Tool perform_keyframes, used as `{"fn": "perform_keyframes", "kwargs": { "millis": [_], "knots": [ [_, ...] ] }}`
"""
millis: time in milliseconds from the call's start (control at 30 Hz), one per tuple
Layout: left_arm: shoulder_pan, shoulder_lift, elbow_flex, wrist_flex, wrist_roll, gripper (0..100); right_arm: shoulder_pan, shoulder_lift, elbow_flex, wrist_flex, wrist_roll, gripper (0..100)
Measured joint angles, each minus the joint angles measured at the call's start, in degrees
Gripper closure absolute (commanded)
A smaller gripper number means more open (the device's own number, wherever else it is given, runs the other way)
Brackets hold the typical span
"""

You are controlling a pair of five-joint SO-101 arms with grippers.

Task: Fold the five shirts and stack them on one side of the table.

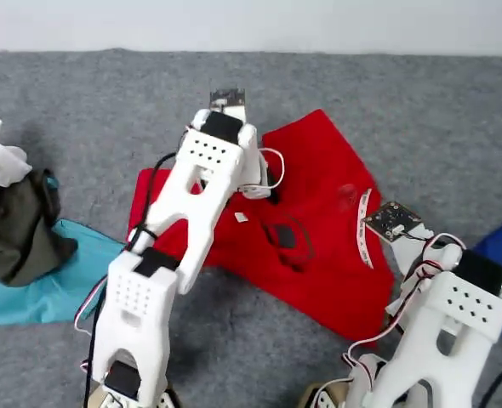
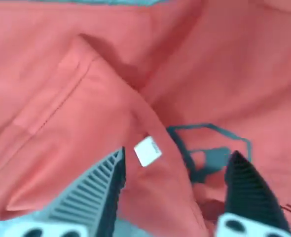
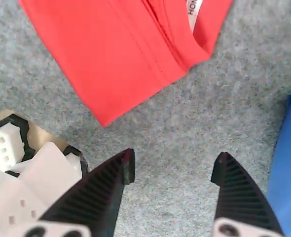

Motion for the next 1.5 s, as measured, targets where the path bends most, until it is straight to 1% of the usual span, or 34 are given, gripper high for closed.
{"fn": "perform_keyframes", "kwargs": {
  "millis": [267, 467, 733, 867, 1033, 1133, 1333, 1400, 1500],
  "knots": [
    [-0.3, 4.0, -0.2, 0.0, 0.4, 74, 0.0, 0.0, 0.0, 0.0, 0.0, 73.2],
    [-0.3, 9.2, -0.2, 0.0, 0.3, 84, 0.0, 0.0, 0.0, 0.0, 0.0, 73.2],
    [-0.3, 10.2, -0.2, 0.0, -5.5, 96, 0.0, 0.0, 0.0, 0.0, 0.0, 73.2],
    [-0.3, 10.2, -0.2, 0.0, -7.4, 97, 0.0, 0.0, 0.0, 0.0, 0.0, 73.2],
    [-0.3, 10.1, -0.2, 0.0, -7.9, 97, 0.0, 0.0, 0.0, 0.0, 0.0, 73.2],
    [-0.3, 8.4, -0.2, 0.0, -7.9, 99, 0.0, 0.0, 0.0, 0.0, 0.0, 73.2],
    [-0.3, 0.4, -0.2, 0.0, -7.9, 99, -0.4, 0.0, 0.0, 0.4, 0.0, 73.0],
    [-0.3, -2.0, -0.2, 0.0, -7.9, 99, -2.6, -0.3, 0.0, 1.8, 0.0, 72.9],
    [-0.3, -5.3, -0.2, 0.0, -7.9, 99, -8.1, -0.5, 0.0, 5.0, 0.0, 72.8]
  ]
}}
